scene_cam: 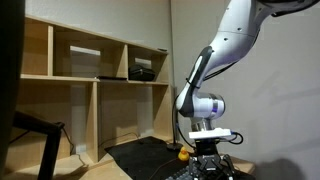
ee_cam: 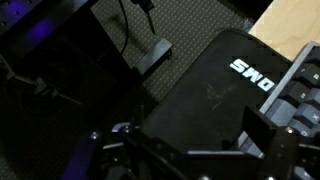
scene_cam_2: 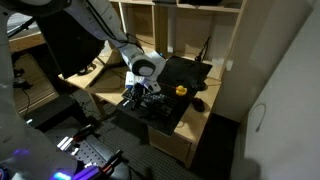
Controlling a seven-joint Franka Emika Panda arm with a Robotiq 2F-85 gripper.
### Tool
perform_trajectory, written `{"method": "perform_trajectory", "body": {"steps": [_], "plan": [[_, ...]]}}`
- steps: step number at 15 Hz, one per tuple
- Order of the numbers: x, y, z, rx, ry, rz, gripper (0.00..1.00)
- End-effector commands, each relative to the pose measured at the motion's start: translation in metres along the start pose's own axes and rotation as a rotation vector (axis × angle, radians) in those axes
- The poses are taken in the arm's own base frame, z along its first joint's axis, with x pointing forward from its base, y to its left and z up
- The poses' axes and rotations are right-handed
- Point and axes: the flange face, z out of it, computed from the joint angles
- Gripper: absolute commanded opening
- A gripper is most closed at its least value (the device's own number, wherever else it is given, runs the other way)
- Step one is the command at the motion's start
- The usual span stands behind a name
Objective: Click some buttons on the keyboard
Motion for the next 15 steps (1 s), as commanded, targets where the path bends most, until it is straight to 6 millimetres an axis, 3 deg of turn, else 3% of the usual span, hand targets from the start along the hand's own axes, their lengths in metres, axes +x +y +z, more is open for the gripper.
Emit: {"method": "perform_trajectory", "body": {"steps": [1,8,15], "plan": [[0.008,-0.003,-0.009,0.05,0.059,0.029,1.0],[0.007,-0.004,-0.007,0.037,0.057,0.015,1.0],[-0.003,0.004,0.004,-0.003,-0.09,0.11,1.0]]}}
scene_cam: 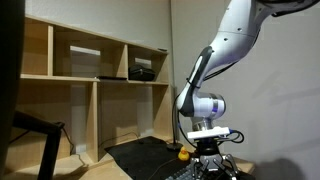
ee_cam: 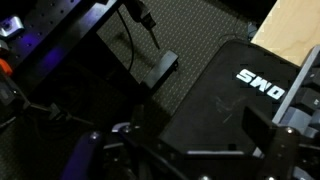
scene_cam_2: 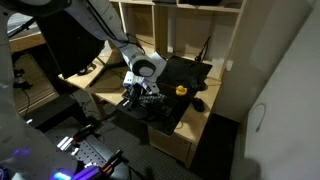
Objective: Click some buttons on the keyboard
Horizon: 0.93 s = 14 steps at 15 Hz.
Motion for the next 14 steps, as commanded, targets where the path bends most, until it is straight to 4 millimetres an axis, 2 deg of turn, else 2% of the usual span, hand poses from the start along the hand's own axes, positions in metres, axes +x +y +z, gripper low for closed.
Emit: {"method": "perform_trajectory", "body": {"steps": [1,5,10,11,14], "plan": [[0.003,-0.003,-0.004,0.043,-0.007,0.003,1.0],[0.011,-0.007,-0.02,0.192,0.114,0.056,1.0],[0.013,-0.011,-0.018,0.16,0.099,0.054,1.0],[-0.024,0.035,-0.036,0.147,0.088,0.079,1.0],[-0.041,0.07,-0.042,0.014,0.018,0.208,1.0]]}}
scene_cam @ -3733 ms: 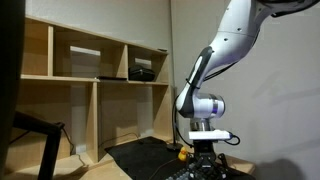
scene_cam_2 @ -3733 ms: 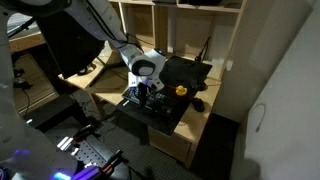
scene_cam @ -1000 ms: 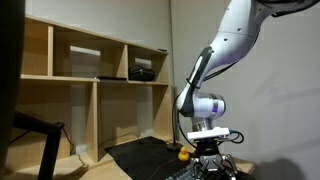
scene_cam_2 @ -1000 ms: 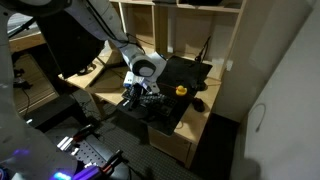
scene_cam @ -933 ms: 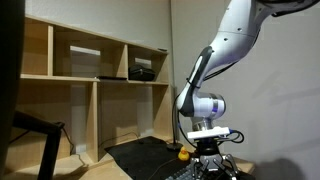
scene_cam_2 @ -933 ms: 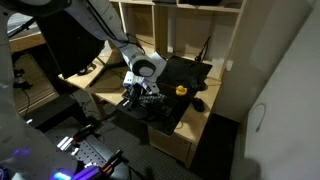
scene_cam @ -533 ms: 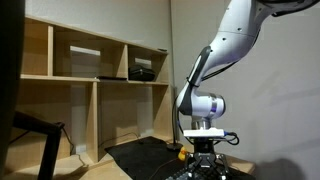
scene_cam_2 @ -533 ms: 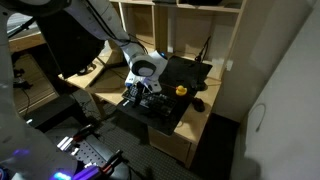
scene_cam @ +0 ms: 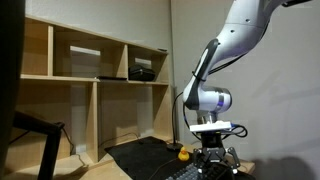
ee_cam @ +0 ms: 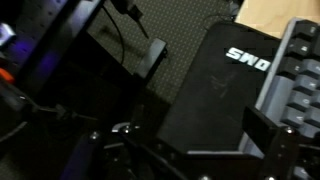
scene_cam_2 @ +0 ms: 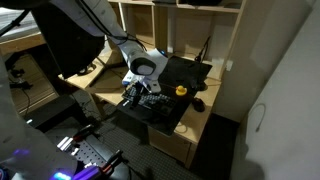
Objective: Click some buttons on the keyboard
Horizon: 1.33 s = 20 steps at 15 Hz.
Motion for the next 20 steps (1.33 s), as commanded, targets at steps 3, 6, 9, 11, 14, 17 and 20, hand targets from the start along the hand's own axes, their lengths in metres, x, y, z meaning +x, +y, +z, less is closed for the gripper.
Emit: {"method": "perform_trajectory", "body": {"steps": [3,6,9,11,14,17,20], "plan": [[-0.012,0.026,-0.022,-0.027,-0.013,0.046,1.0],[-0.011,0.021,-0.013,-0.041,-0.017,0.041,1.0],[-0.009,0.02,-0.008,-0.048,-0.02,0.043,1.0],[-0.009,0.019,-0.008,-0.047,-0.018,0.042,1.0],[-0.009,0.019,-0.009,-0.047,-0.018,0.042,1.0],[-0.009,0.019,-0.009,-0.047,-0.018,0.042,1.0],[-0.009,0.019,-0.009,-0.047,-0.018,0.042,1.0]]}}
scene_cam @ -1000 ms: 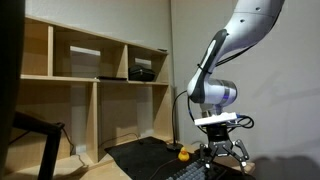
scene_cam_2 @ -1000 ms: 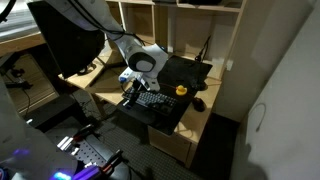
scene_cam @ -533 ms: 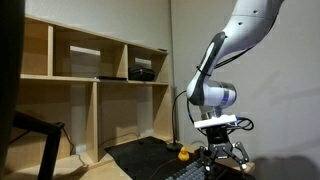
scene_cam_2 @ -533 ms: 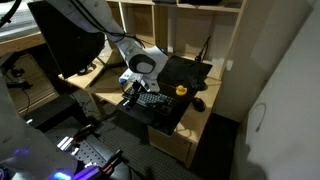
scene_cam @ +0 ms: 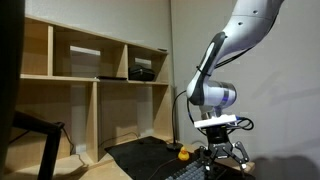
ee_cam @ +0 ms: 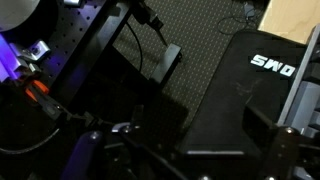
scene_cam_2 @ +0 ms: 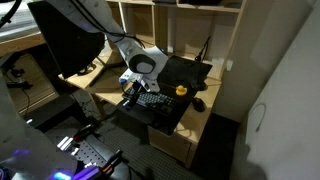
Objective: Click some buttons on the keyboard
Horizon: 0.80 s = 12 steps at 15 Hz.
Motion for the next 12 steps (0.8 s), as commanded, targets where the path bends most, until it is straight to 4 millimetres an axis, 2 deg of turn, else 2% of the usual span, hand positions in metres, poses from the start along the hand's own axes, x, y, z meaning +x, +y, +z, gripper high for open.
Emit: {"method": "perform_trajectory", "body": {"steps": [1,2,3,6,7,8,12], "plan": [[0.007,-0.008,0.007,0.021,0.009,0.035,1.0],[0.021,-0.023,0.024,0.03,0.021,0.076,1.0],[0.028,-0.03,0.032,0.059,0.036,0.106,1.0],[0.033,-0.04,0.049,0.146,0.048,0.157,1.0],[0.027,-0.03,0.041,0.111,0.044,0.123,1.0],[0.029,-0.033,0.045,0.117,0.042,0.131,1.0],[0.026,-0.029,0.038,0.162,0.065,0.144,1.0]]}}
